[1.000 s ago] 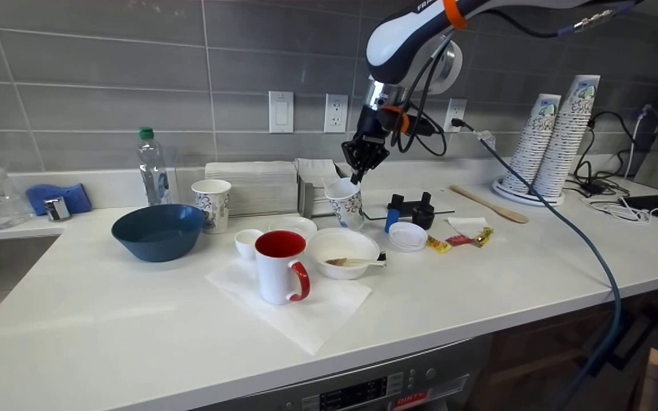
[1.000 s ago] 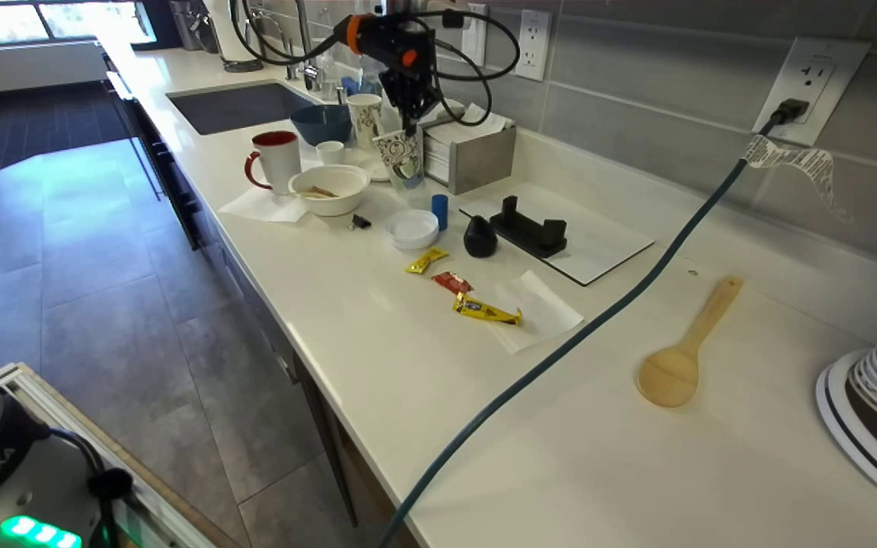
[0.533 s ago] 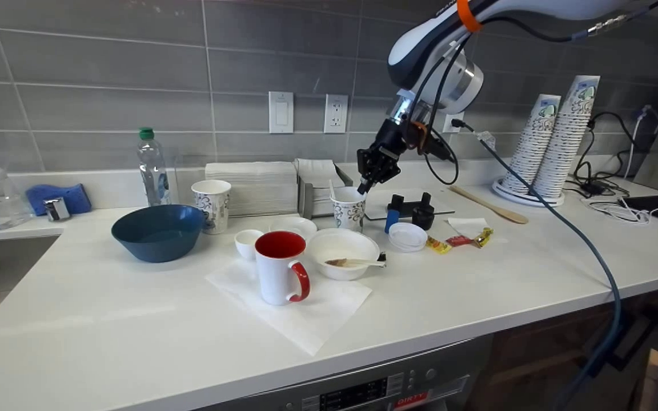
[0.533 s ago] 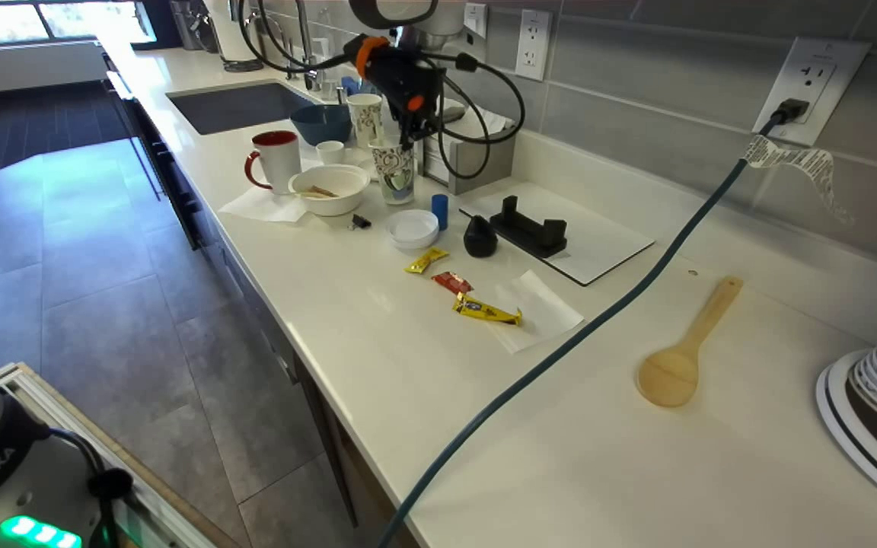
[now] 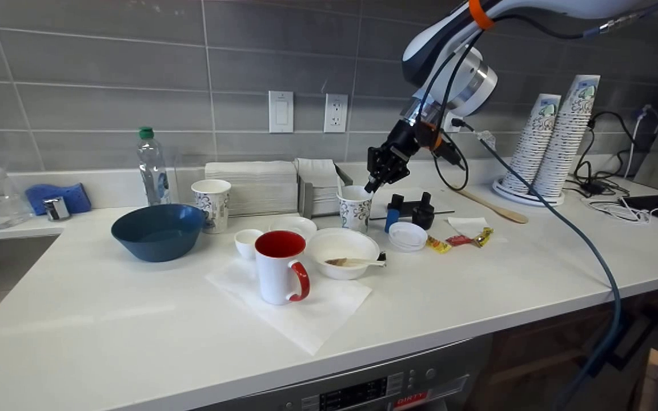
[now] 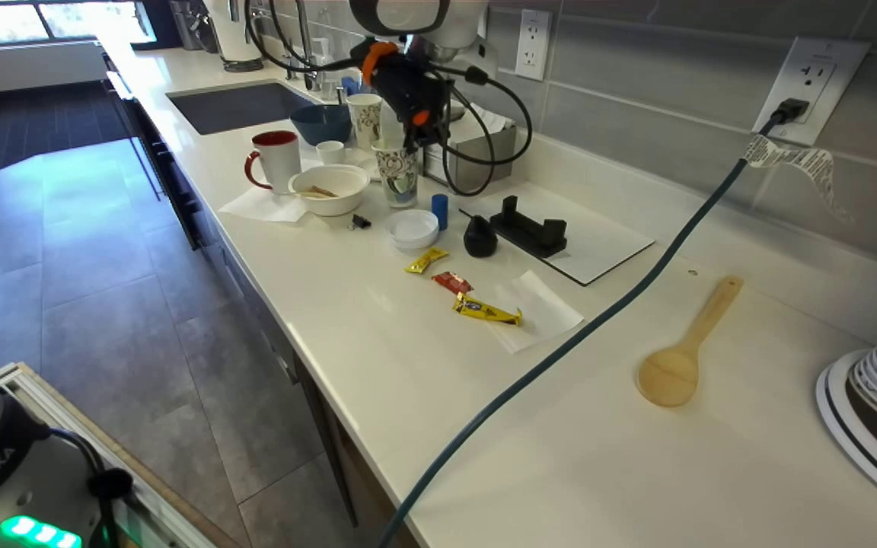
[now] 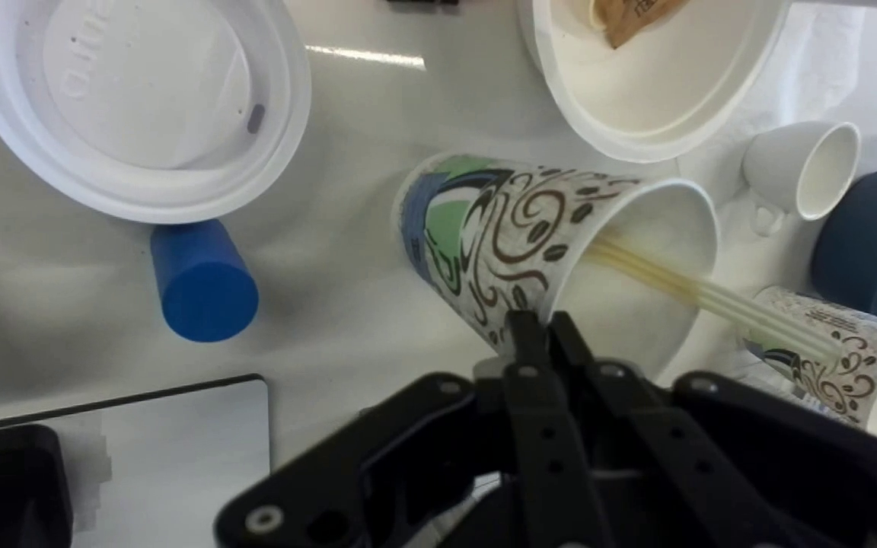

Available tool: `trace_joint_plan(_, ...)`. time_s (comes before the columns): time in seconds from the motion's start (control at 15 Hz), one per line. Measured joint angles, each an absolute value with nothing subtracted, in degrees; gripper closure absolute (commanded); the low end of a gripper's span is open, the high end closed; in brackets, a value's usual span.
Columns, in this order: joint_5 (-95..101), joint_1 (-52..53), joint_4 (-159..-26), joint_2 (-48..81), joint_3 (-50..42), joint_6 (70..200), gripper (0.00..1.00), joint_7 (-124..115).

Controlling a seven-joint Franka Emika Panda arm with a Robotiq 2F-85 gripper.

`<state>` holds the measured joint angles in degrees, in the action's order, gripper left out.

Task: Take the paper cup off the blue block

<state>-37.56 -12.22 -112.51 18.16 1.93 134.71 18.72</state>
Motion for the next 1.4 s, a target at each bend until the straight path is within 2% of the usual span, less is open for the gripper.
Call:
trace_joint_plan(0.53, -36.0, -12.0, -113.9, 16.4, 0.7, 133.4, 0.04, 18.0)
trace_joint_plan(0.6, -34.5, -11.8, -114.6, 15.4, 0.1, 132.3, 0.01, 16.8)
trace_joint_plan(1.07, -19.2, -8.8, -123.5, 1.3, -3.8, 129.4, 0.0, -7.9)
trace_joint_plan(1.4, -6.7, -7.8, -127.9, -10.1, -2.4, 130.5, 0.0, -27.4)
